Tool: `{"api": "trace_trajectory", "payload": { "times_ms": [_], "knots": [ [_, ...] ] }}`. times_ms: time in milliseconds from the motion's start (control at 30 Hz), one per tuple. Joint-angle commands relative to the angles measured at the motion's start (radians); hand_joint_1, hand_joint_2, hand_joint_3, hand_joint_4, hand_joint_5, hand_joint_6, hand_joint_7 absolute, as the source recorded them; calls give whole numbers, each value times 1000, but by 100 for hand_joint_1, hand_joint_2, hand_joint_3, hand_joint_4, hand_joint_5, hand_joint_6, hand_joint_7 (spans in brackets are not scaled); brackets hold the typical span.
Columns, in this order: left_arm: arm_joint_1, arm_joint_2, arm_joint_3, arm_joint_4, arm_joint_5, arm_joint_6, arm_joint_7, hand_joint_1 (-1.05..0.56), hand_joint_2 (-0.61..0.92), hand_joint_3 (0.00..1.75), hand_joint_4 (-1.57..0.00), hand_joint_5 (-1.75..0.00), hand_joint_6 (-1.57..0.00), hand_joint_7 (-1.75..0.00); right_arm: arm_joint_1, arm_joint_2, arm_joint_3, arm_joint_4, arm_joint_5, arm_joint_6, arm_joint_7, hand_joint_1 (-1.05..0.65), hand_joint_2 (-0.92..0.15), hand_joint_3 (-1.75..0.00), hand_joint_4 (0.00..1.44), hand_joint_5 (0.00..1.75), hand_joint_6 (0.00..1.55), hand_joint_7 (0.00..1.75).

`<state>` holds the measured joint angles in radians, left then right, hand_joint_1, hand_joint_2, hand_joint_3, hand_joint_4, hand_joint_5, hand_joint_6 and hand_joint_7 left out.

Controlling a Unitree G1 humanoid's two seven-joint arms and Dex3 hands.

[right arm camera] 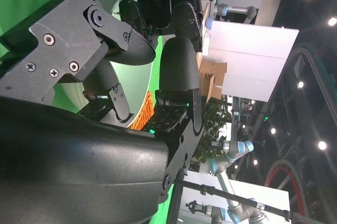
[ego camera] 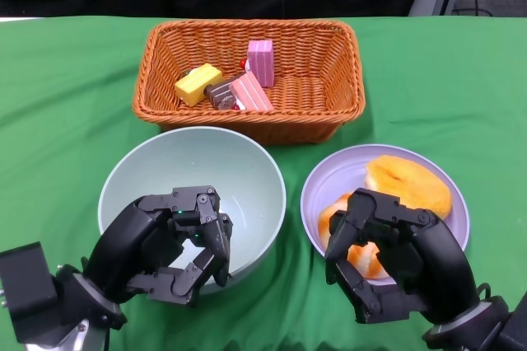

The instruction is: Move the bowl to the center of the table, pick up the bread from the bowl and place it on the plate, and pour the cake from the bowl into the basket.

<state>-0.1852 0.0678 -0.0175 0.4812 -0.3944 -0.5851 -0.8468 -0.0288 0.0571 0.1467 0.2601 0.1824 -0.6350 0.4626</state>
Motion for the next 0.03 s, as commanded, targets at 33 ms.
{"api": "trace_trajectory", "payload": {
  "times_ms": [33],
  "knots": [
    [2,10,8,-2,3,-10,-22,-9,51,124,-78,-166,-75,-142,10,-10,-1,-16,7,4,-1,-12,-41,-122,79,170,72,138]
  ]
}}
